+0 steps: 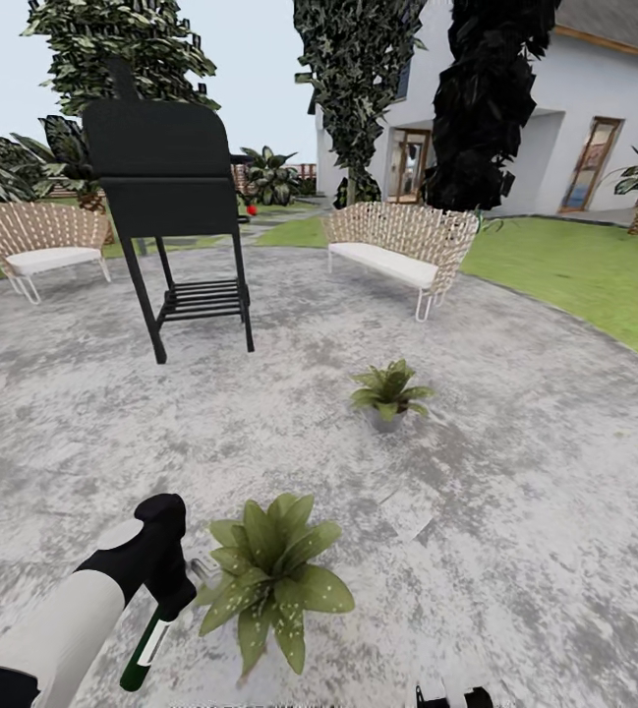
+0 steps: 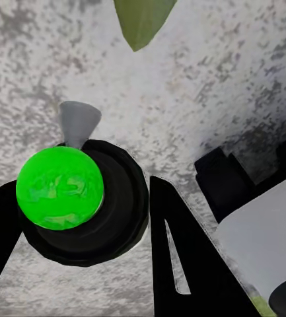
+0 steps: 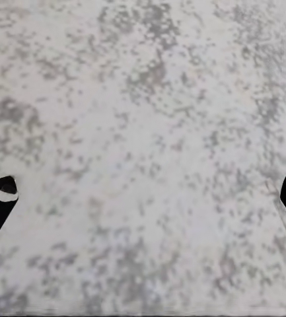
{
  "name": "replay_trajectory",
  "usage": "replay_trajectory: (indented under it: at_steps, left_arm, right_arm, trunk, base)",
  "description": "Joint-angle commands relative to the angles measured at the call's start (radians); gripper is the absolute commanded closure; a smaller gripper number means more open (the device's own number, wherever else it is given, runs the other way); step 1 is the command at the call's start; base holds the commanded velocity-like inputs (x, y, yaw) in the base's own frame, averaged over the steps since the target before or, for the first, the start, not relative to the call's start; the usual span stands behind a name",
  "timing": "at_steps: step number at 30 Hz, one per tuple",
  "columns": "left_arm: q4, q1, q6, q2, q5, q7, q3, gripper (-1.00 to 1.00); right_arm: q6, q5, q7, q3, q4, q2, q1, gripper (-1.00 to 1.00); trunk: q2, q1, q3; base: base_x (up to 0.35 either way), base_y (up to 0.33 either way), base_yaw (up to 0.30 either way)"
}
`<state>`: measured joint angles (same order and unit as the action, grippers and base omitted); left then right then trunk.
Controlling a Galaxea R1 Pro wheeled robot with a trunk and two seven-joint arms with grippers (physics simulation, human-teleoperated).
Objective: Pick up the pesticide atomizer in the garden and spray insectifuge to fully cover both potted plants in the garden.
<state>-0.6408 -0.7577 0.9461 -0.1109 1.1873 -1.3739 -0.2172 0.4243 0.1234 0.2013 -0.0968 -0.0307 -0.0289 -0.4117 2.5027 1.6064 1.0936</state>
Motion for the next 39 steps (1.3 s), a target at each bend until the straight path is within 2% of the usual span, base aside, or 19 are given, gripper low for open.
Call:
replay_trajectory:
  at_steps: [1, 26, 30, 31, 33, 34, 39]
  left_arm:
    - [-0.002, 0.000, 0.010, -0.002, 0.006, -0.009, -0.004, 1.00]
    - [-0.002, 0.000, 0.019, 0.007, 0.006, -0.008, -0.008, 1.00]
    - [-0.004, 0.000, 0.007, -0.005, -0.005, -0.011, -0.001, 1.00]
    - [-0.005, 0.001, 0.000, -0.011, -0.006, -0.025, 0.001, 1.00]
    - [-0.005, 0.001, -0.098, -0.022, 0.000, -0.092, 0.002, 1.00]
    - [-0.005, 0.001, -0.122, -0.024, 0.003, -0.103, 0.003, 1.00]
    - [0.000, 0.001, -0.147, -0.031, 0.007, -0.115, -0.003, 1.00]
  right_arm:
    - [0.000, 0.007, 0.010, -0.008, 0.002, 0.000, -0.001, -1.00]
    - [-0.001, 0.007, 0.010, -0.008, 0.002, 0.000, -0.001, -1.00]
    - [-0.001, 0.007, 0.010, -0.008, 0.002, 0.000, -0.001, -1.00]
    - [-0.001, 0.007, 0.010, -0.008, 0.002, 0.000, -0.001, -1.00]
    - [-0.001, 0.007, 0.010, -0.008, 0.002, 0.000, -0.001, -1.00]
    - [-0.001, 0.007, 0.010, -0.008, 0.002, 0.000, -0.001, -1.00]
    - [-0.001, 0.011, 0.009, -0.009, 0.003, 0.007, -0.001, -1.00]
  trunk:
    - [0.000, -0.001, 0.000]
    - [0.000, -0.001, -0.016]
    - [0.000, -0.001, -0.018]
    - [0.000, -0.001, -0.018]
    - [0.000, -0.001, -0.020]
    - [0.000, -0.001, -0.020]
    - [0.000, -0.001, -0.020]
  base:
    - [-0.161, 0.238, -0.233]
    - [-0.006, 0.329, -0.243]
    - [0.000, 0.033, -0.256]
    - [0.000, 0.005, -0.258]
    - [0.000, 0.001, -0.259]
    - [0.000, 0.000, -0.203]
    - [0.000, 0.000, -0.037]
